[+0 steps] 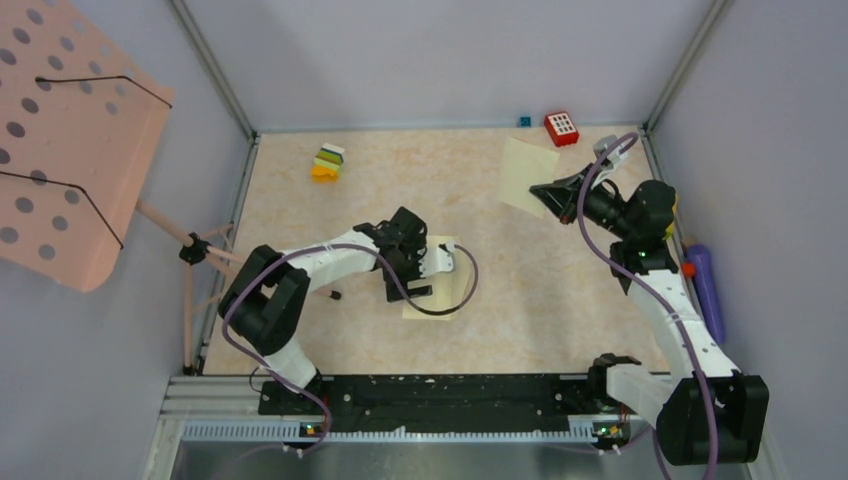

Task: Place the letter into the envelope and seal it
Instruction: Adjust the envelope at the center of the board.

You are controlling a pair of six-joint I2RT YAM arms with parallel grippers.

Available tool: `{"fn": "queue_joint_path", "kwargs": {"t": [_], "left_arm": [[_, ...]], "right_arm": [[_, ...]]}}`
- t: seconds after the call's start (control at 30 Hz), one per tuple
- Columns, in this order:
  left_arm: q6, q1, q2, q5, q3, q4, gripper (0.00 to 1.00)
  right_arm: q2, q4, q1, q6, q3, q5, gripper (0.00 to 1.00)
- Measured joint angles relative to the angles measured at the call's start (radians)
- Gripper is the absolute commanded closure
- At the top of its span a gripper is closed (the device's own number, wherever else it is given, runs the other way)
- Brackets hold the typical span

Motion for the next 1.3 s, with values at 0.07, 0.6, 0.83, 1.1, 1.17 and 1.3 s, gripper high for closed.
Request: {"fn": "queue_joint_path", "kwargs": {"t": [0.07, 0.6, 0.83, 1.1, 1.17, 1.3], "left_arm": [[-0.012, -0.01, 0.016, 0.013, 0.016, 0.0, 0.02], [-0.083, -0.043, 0.101, 0.073, 0.106, 0.016, 0.02], [-0.087, -0.044, 0.137, 0.071, 0.147, 0.068, 0.02], [-0.087, -0.041, 0.129, 0.002, 0.148, 0.077, 0.02], [-0.087, -0.032, 0.124, -0.034, 0.145, 0.08, 0.02], [-0.08, -0.004, 0.126, -0.142, 0.145, 0.111, 0.02]], "right_arm": [[0.0, 0.0, 0.0, 0.0, 0.0, 0.0, 1.0], [0.0, 0.0, 0.0, 0.0, 0.0, -0.004, 1.0], [0.0, -0.001, -0.016, 0.01, 0.0, -0.003, 1.0], [0.0, -0.001, -0.021, 0.016, 0.0, -0.003, 1.0], [0.0, -0.001, -0.021, 0.017, 0.0, -0.003, 1.0], [0.0, -0.001, -0.021, 0.018, 0.0, -0.004, 1.0]]}}
